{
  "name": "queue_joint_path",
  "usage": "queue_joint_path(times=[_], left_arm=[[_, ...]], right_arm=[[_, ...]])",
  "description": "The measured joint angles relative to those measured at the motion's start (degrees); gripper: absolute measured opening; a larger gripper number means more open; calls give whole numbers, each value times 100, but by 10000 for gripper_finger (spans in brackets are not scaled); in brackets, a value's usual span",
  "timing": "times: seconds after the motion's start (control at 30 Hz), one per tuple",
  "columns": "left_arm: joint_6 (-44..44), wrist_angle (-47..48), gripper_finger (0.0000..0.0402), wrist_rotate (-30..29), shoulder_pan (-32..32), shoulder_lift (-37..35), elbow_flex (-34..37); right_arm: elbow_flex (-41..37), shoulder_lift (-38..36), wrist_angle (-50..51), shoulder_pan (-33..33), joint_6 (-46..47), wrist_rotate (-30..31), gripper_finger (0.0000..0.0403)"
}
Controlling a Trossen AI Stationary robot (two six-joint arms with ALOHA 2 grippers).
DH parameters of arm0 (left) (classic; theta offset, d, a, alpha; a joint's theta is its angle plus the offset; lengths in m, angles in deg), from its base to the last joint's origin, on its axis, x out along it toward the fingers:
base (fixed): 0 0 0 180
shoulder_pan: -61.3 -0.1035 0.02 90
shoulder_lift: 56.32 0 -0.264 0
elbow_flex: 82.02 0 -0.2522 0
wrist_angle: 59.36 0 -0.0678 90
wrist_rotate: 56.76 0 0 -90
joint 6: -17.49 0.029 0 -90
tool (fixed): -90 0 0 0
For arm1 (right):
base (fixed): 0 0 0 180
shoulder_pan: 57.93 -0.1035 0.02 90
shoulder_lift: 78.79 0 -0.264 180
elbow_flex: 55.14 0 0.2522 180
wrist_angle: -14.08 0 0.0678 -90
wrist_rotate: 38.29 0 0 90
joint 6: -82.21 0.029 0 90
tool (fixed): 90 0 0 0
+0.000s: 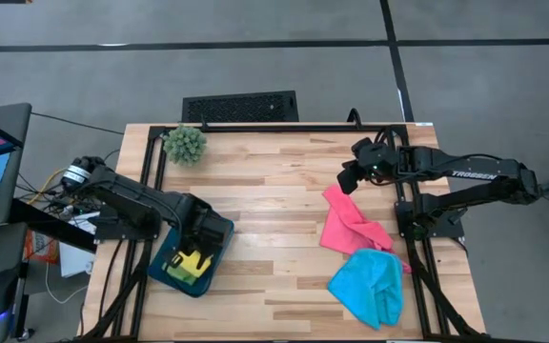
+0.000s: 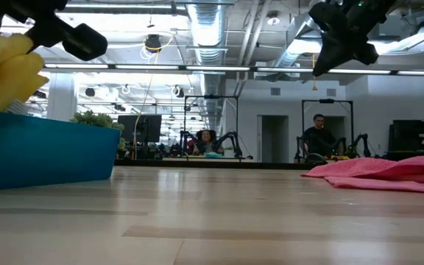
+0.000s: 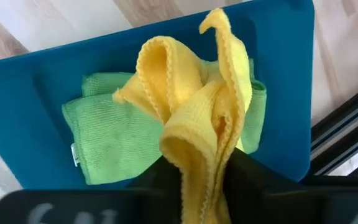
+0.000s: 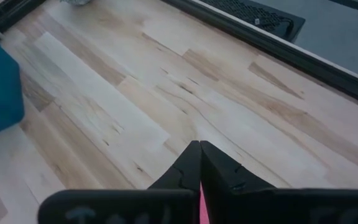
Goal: Fold microfiber towels
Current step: Put the yellow microfiber towel into the blue bin
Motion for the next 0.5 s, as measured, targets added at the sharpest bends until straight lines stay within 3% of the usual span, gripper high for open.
queue_joint_path(times=[0.17, 0.5], left_arm=[[-98, 2, 122, -404, 0, 0, 0], [-1122, 33, 236, -709, -321, -2, 0]], right_arm=[[1, 0, 3, 0, -2, 0, 31], [0, 0, 3, 0, -7, 0, 29]])
